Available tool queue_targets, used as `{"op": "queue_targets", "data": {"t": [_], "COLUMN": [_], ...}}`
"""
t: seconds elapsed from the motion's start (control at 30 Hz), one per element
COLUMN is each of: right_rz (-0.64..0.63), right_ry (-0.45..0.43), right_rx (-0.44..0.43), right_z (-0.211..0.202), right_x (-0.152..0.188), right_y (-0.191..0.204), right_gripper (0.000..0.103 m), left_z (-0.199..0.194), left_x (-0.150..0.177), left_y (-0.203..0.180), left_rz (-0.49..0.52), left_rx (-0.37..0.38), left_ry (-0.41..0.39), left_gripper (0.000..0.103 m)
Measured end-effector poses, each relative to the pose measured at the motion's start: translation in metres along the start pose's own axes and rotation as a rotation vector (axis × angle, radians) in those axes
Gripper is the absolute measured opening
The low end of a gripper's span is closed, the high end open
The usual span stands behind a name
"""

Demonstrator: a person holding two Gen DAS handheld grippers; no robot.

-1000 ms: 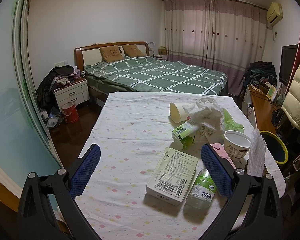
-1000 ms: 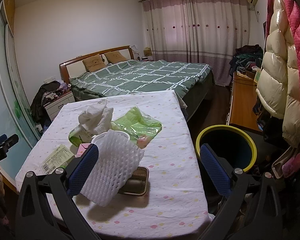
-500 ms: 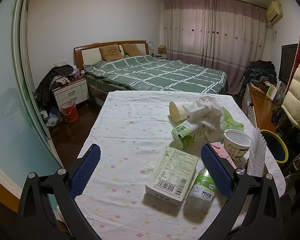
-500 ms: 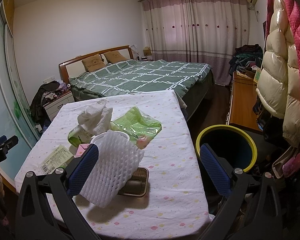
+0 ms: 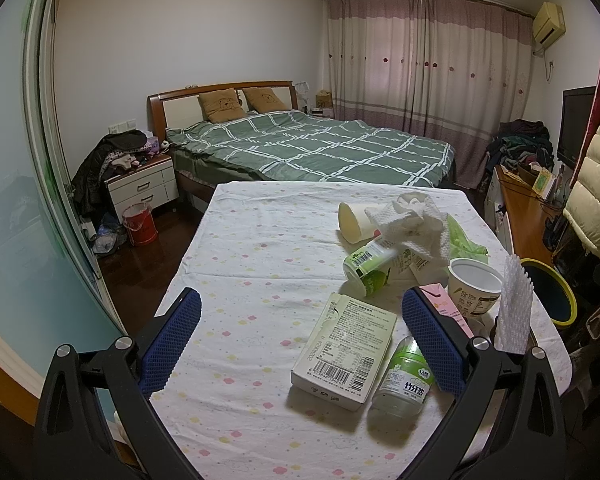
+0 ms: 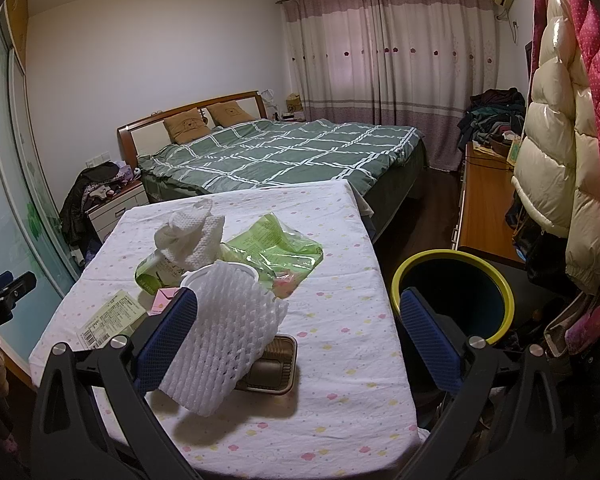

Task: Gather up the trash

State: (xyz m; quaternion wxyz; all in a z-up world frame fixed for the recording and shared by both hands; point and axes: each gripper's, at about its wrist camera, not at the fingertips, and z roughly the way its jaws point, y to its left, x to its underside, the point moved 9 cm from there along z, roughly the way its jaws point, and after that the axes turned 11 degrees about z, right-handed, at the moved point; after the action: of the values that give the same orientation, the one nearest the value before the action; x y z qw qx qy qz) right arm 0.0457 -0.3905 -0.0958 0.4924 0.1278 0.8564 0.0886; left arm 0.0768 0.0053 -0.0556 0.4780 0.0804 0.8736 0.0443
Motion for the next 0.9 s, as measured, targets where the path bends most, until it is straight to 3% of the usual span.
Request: {"op": "queue_targets", "data": {"t": [0.27,0.47,0.63,0.77,0.9], "right_rz": [-0.003,0.018,-0.003,-0.099,-0.21], "right_ry": [0.001,-0.017,0.053,0.167,0.258], "right_rx": [-0.004,-0.046,-0.033,-0.103,-0.106], "right_z": [0.003,0.027,0.094,0.167,0.221], "right_x": [-0.004,-0.036,-0.067,-0.072,-0.059], "right_y": [0.0,-0.006,-0.016,-0.003,0.013], "right_gripper": [0.097,0.097,0.095,0.076,0.069], "left_z": [0.008,0.022,0.03,0.041,0.056], "left_x": [0.001,0.0,-0.007,-0.01,-0.01], "left_y": [-0.001,-0.004,-0.008,-0.012,-0.014], "left_rz": [-0.008,-0.006,-0.004,0.002,0.004], "left_rx": [0.019,0.044,0.045,0.044,0.046], "left_ry": [0.022,0.034,0.026,0.043,0.066], "left_gripper": [0.099,0.099,0.099,0.099,0.099]}}
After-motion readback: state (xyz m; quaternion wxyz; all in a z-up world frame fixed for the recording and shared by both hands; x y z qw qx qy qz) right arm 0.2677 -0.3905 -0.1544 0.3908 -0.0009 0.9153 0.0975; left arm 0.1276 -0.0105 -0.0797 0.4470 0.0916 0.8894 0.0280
